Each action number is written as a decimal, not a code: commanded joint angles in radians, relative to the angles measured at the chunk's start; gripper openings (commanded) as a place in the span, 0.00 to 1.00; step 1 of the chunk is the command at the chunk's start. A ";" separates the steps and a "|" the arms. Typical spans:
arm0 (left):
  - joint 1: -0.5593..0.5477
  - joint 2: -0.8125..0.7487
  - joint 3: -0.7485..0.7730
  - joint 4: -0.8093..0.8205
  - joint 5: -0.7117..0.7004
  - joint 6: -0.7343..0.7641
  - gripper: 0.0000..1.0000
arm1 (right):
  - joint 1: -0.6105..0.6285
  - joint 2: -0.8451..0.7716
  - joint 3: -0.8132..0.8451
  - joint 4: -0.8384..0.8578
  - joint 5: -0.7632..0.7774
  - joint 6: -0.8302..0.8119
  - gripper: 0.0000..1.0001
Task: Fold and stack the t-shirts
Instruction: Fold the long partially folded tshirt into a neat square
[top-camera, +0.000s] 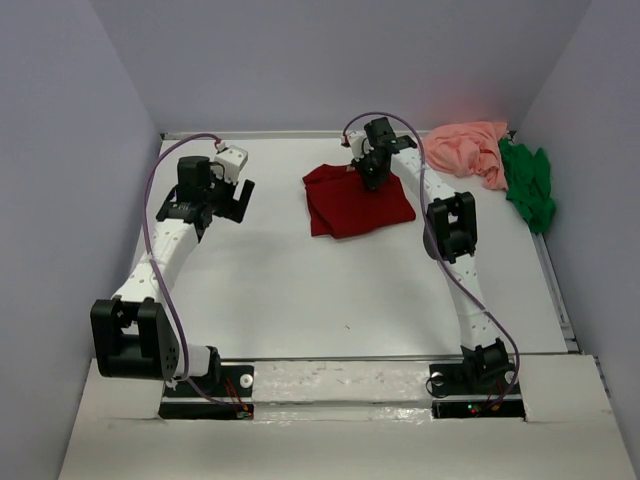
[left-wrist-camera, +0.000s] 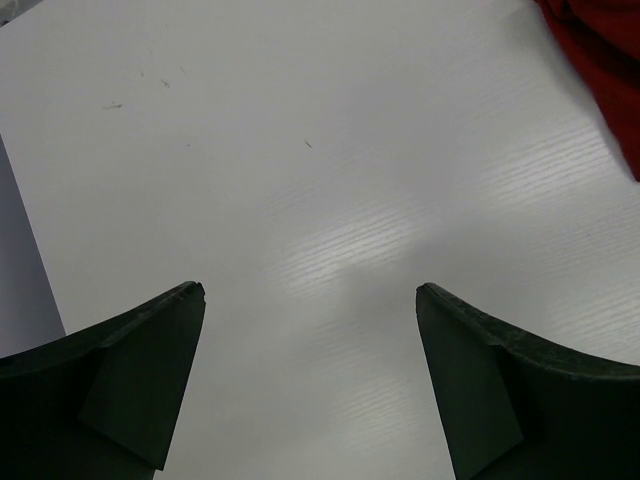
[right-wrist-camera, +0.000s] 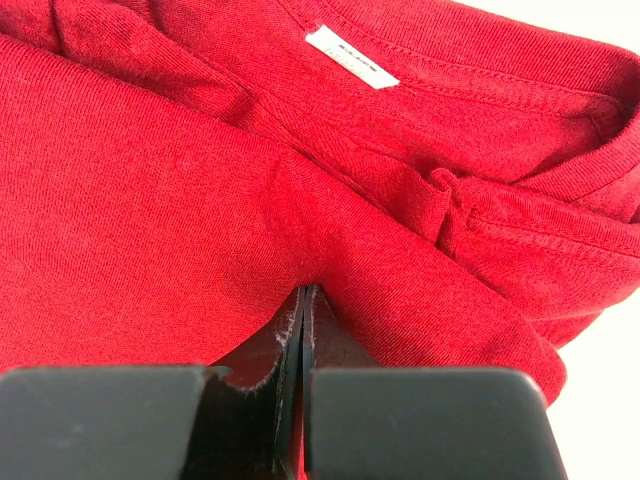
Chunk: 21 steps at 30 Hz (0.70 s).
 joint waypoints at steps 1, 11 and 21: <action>0.004 -0.048 -0.002 0.032 0.011 -0.005 0.99 | 0.003 -0.023 -0.010 0.042 0.020 -0.004 0.00; 0.033 -0.146 -0.099 0.089 0.168 -0.016 0.99 | 0.053 -0.376 -0.239 0.012 -0.083 -0.059 0.50; 0.049 -0.201 -0.168 0.129 0.239 -0.025 0.99 | 0.204 -0.468 -0.443 -0.120 -0.018 -0.035 0.00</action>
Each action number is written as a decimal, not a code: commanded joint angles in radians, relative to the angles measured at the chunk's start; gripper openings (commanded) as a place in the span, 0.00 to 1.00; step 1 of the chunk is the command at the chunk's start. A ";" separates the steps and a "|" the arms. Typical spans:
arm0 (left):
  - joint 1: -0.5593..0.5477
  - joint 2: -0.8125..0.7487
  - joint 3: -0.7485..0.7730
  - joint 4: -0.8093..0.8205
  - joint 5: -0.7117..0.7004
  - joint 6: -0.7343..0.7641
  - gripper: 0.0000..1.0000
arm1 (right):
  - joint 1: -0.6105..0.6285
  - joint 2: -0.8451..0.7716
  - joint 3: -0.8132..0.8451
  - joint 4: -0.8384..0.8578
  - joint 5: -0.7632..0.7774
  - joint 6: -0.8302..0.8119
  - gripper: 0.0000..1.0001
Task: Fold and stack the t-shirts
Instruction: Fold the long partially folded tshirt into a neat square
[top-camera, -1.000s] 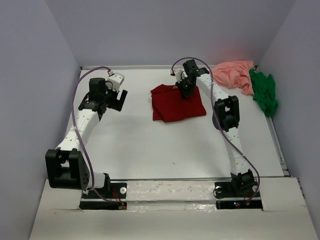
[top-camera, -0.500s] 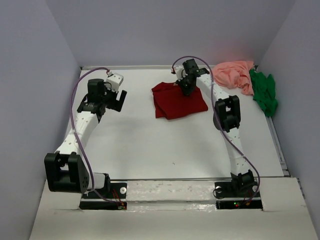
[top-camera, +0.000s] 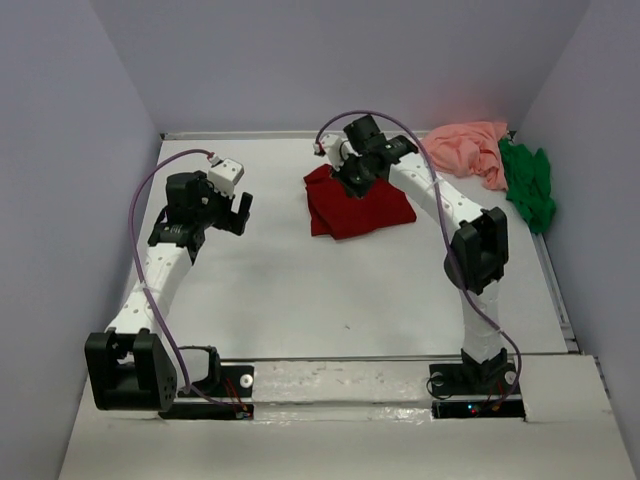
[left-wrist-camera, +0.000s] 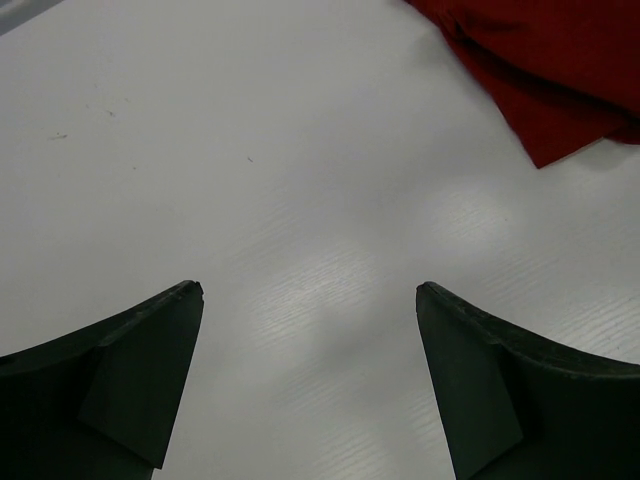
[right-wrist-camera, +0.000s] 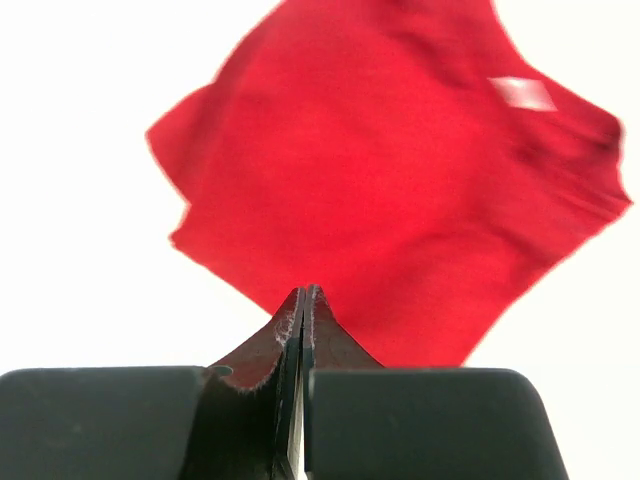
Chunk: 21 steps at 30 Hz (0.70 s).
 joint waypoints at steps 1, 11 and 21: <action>0.008 -0.051 -0.020 0.057 0.059 0.001 0.99 | 0.041 0.029 -0.100 -0.071 0.009 0.021 0.00; 0.010 -0.018 -0.008 0.028 0.051 0.018 0.99 | 0.142 0.138 -0.037 -0.104 0.017 0.040 0.00; 0.010 -0.041 -0.015 0.029 0.058 0.015 0.99 | 0.190 0.246 0.100 -0.164 0.027 0.038 0.00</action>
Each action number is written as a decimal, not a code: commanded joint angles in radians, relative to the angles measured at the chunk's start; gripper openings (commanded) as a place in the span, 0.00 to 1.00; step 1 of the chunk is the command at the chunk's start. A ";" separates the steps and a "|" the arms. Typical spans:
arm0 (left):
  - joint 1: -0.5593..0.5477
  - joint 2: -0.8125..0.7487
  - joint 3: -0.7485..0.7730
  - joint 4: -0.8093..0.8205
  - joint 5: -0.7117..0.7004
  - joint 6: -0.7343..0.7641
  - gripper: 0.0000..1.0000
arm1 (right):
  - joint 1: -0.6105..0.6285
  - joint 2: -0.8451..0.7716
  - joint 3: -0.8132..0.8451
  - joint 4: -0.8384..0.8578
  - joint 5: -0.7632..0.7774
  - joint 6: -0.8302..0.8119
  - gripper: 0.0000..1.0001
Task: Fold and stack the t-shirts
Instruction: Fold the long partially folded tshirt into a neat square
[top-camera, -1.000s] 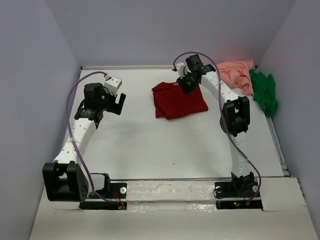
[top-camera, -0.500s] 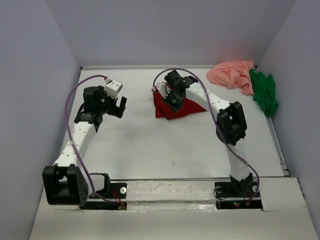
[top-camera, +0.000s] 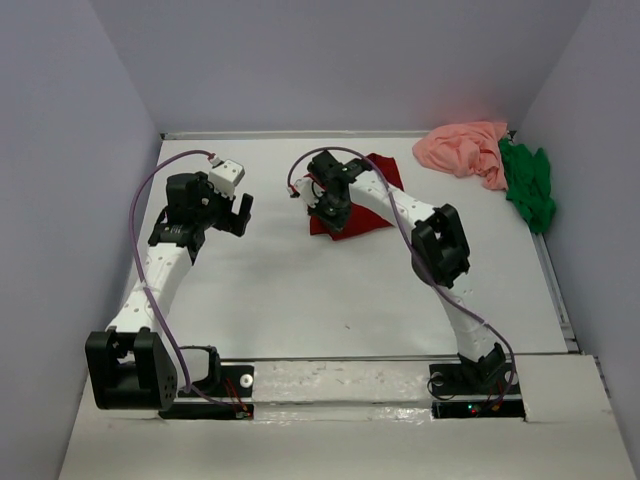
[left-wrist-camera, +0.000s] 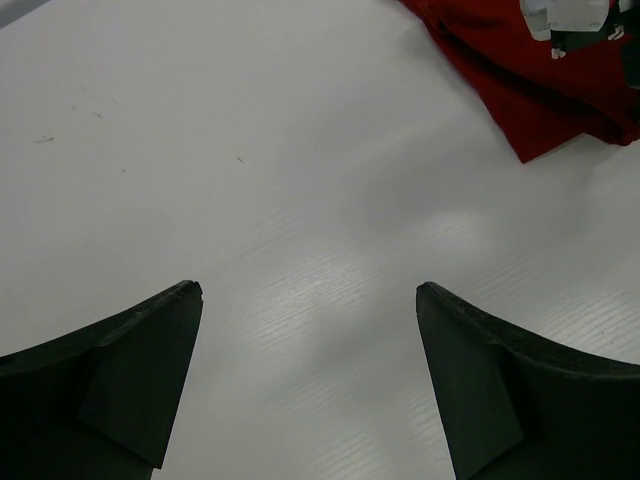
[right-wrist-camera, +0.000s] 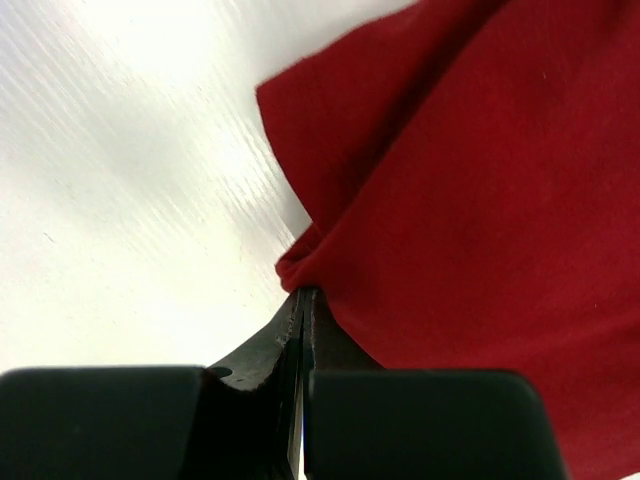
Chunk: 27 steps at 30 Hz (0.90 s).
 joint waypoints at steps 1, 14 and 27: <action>0.003 -0.041 -0.008 0.020 0.022 0.006 0.99 | 0.025 0.026 0.085 -0.034 0.009 0.009 0.00; 0.003 -0.084 -0.046 0.039 0.005 0.012 0.99 | 0.043 0.085 0.016 -0.019 0.000 0.009 0.00; 0.003 -0.069 -0.020 0.052 -0.022 -0.038 0.99 | 0.052 -0.139 0.055 -0.065 -0.016 -0.010 0.21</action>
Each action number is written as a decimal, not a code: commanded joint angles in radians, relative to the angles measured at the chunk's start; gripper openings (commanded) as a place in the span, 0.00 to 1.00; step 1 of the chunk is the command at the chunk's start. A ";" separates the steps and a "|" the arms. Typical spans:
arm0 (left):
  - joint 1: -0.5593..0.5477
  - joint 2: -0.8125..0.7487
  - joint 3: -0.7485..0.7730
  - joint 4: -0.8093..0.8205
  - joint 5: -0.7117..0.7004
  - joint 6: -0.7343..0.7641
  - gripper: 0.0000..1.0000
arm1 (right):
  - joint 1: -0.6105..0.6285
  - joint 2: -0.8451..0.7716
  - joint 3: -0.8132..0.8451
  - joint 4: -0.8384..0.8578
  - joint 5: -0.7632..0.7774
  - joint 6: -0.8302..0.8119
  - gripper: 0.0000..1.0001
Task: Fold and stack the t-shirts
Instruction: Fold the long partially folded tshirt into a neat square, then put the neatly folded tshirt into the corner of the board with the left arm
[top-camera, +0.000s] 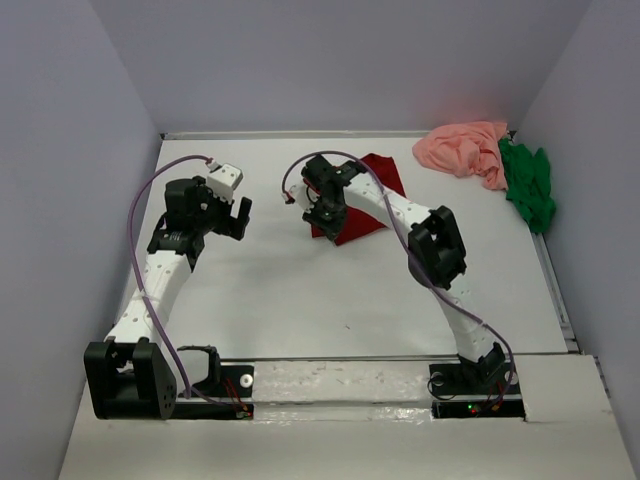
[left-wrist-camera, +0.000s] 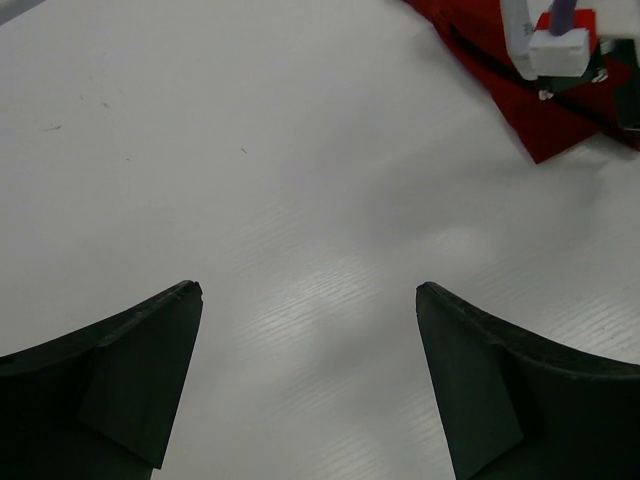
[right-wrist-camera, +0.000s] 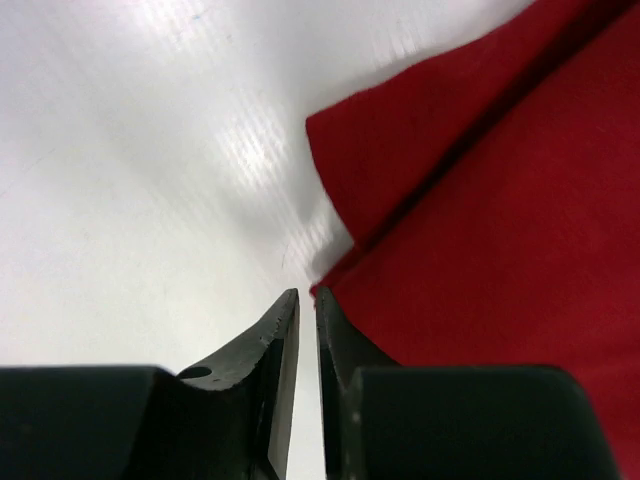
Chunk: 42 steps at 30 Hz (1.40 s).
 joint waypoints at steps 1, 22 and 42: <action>0.006 -0.018 0.016 0.062 -0.005 -0.055 0.99 | 0.016 -0.224 -0.025 0.009 0.018 -0.013 0.34; 0.132 -0.064 -0.033 0.102 0.027 -0.126 0.99 | 0.063 -0.364 -0.528 0.296 0.300 -0.180 0.76; 0.152 -0.066 -0.046 0.106 0.061 -0.120 0.99 | 0.132 -0.226 -0.521 0.434 0.408 -0.252 0.77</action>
